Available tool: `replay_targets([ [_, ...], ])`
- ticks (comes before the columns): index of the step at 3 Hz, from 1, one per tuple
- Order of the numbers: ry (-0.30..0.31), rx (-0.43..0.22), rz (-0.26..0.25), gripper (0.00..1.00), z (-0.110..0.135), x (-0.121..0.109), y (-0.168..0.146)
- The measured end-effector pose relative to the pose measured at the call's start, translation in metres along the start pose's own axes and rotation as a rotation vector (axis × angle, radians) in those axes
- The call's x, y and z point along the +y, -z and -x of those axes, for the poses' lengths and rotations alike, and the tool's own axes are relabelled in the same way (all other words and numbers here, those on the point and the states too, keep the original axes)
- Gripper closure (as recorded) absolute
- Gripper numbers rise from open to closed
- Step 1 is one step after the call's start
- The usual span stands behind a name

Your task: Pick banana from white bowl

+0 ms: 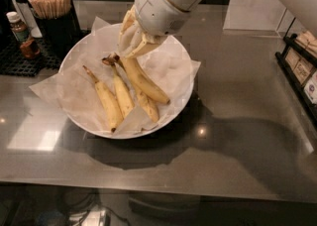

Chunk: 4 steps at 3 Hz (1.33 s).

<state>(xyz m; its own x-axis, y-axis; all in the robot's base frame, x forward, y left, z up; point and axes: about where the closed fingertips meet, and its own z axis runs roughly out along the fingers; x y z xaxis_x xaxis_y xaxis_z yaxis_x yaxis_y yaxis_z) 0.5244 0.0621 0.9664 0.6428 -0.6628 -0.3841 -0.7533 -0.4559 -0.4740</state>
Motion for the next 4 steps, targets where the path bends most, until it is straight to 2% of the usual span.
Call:
replay_targets([
  [1, 0.017, 0.001, 0.021, 0.81, 0.0052, 0.0011, 0.0002],
  [4, 0.017, 0.001, 0.021, 0.12, 0.0053, 0.0011, 0.0002],
])
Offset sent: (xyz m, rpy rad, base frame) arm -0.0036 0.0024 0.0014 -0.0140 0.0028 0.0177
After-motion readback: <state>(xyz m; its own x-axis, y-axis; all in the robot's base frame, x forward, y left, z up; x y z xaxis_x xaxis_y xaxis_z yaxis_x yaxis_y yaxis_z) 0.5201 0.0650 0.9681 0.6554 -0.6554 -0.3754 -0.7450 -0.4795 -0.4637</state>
